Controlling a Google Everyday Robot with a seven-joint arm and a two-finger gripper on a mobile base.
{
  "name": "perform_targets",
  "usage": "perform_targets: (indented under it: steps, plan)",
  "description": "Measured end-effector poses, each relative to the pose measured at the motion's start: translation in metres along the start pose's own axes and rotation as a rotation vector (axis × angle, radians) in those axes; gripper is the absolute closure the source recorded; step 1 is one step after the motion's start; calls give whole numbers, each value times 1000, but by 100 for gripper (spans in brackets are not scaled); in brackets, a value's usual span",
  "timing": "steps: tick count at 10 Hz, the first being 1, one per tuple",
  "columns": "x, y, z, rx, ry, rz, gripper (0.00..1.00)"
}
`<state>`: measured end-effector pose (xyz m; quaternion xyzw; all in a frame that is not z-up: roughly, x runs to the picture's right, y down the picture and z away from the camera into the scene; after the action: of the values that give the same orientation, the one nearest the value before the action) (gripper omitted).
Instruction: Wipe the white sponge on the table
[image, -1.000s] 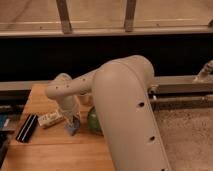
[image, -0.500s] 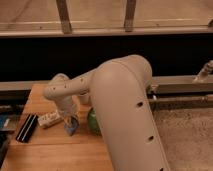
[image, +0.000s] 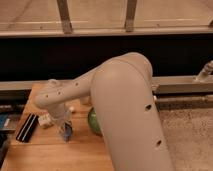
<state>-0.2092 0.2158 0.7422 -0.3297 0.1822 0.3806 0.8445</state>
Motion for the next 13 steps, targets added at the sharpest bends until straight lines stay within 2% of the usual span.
perform_targets:
  steps: [2,3,6,9,11,13]
  plan:
    - [22,22,-2,-7,-19,8,100]
    - [30,24,-3,-6,-25,18,100]
    - [42,8,0,-12,-28,71,100]
    - [32,-49,8,-22,-19,133,100]
    - [19,-67,7,-21,-20,145,100]
    - [2,-65,1,-19,-24,119,100]
